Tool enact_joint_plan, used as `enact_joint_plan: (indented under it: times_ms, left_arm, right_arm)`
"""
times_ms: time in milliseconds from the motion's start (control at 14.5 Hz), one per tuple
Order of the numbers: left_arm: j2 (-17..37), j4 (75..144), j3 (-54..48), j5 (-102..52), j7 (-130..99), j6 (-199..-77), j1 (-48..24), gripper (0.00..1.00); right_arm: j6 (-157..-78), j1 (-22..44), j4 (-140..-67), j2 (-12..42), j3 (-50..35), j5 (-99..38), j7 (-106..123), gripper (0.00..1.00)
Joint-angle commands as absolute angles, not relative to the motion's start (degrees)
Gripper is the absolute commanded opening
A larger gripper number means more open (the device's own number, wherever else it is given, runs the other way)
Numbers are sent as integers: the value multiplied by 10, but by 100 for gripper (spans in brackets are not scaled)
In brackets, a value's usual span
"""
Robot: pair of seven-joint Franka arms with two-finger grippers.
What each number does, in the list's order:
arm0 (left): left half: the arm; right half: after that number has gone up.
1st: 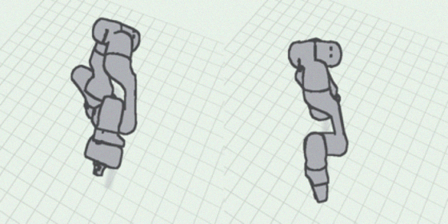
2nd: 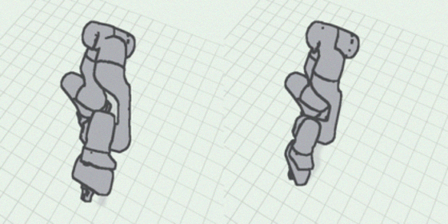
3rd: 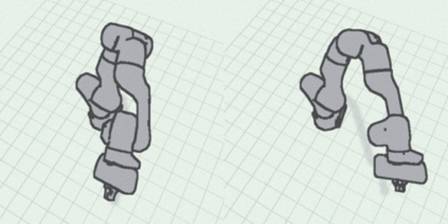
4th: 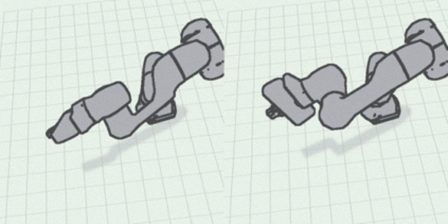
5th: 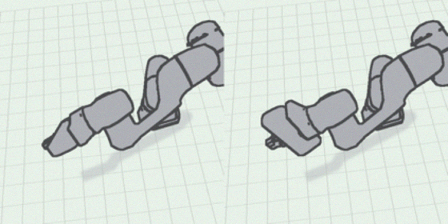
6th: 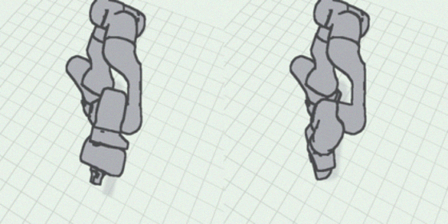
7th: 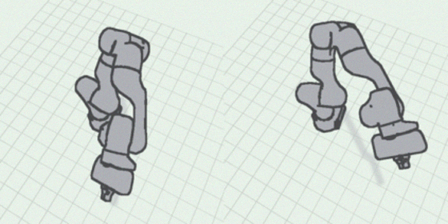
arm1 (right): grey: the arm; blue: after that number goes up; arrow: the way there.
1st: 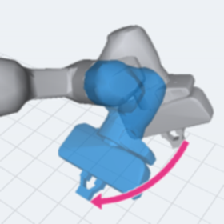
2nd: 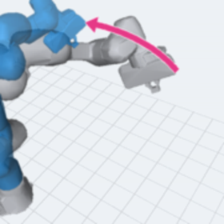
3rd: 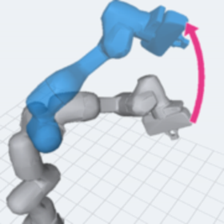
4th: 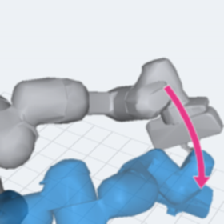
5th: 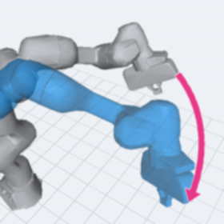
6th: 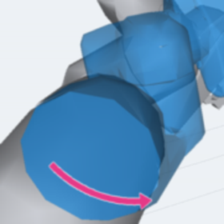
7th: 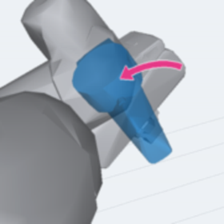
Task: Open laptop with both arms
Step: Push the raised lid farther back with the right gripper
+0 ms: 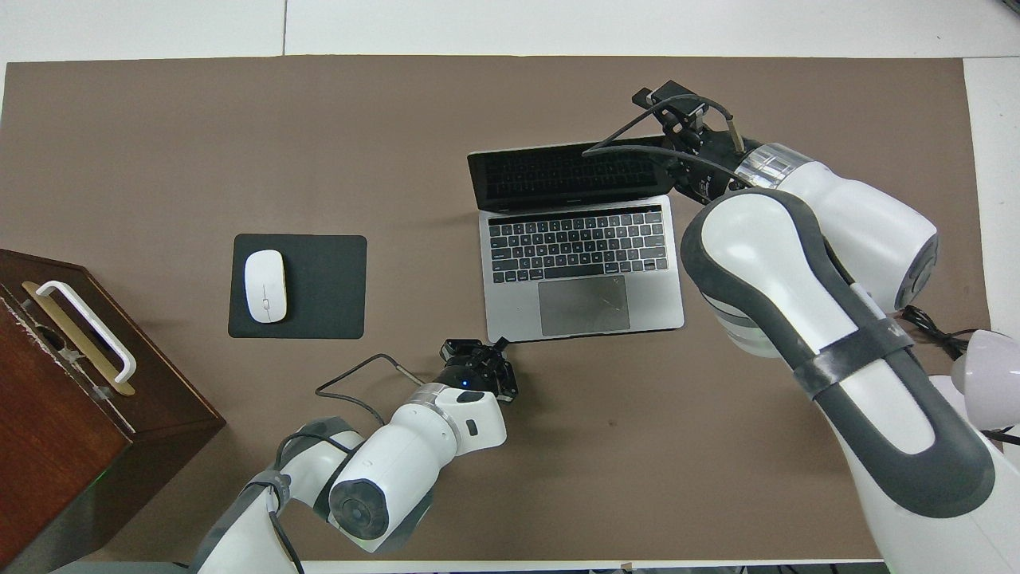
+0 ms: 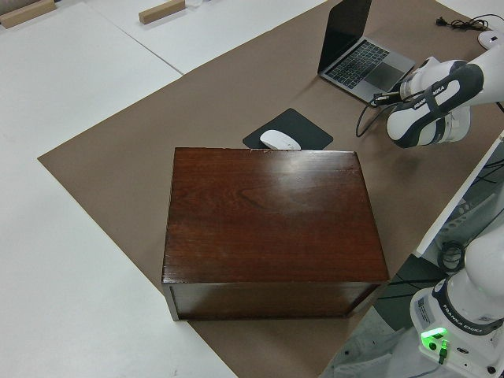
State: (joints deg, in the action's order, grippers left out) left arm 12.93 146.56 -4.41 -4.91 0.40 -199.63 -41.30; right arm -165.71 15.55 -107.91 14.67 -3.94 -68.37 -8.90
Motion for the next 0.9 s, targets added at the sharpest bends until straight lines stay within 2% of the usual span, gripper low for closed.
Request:
enact_joint_plan:
  times_ms: [0, 276, 553, 829]
  left_arm:
    - [163, 1450, -34, -55, 11, -2008, -421, 0]
    - [163, 1450, -34, -54, 11, -2008, -421, 0]
    - [163, 1450, -34, -56, 11, -2008, -420, 0]
    - [156, 1450, -34, -59, 10, -2008, -416, 0]
  right_arm:
    - [-1662, 175, -1054, 152, -44, -708, -83, 99]
    - [-1666, 229, -1068, 117, -43, -708, -188, 99]
    - [-1692, 228, -1061, 86, -43, -707, -188, 99]
    - [-1685, 203, -981, 82, -38, -694, -139, 99]
